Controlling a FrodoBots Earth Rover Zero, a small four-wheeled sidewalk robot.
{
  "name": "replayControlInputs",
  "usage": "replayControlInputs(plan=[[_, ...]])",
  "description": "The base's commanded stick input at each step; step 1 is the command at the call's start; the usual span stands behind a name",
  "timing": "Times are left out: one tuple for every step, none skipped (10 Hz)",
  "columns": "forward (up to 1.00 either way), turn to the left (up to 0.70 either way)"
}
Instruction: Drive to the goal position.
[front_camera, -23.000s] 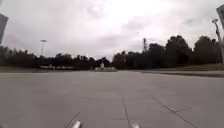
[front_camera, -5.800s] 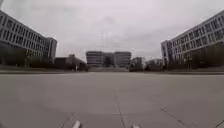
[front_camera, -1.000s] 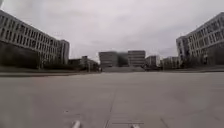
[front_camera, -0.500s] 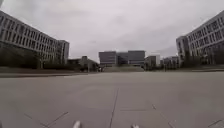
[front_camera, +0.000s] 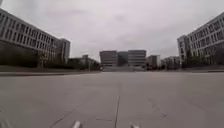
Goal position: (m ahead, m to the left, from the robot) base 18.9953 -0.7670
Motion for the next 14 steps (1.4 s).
replayControlInputs(plan=[[0.70,-0.19],[0.70,0.00],[0.70,0.00],[0.70,0.00],[0.70,0.00],[0.70,0.00],[0.70,0.00],[0.70,0.00],[0.70,0.00],[0.70,0.00],[0.70,0.00],[0.70,0.00],[0.70,0.00],[0.70,0.00]])
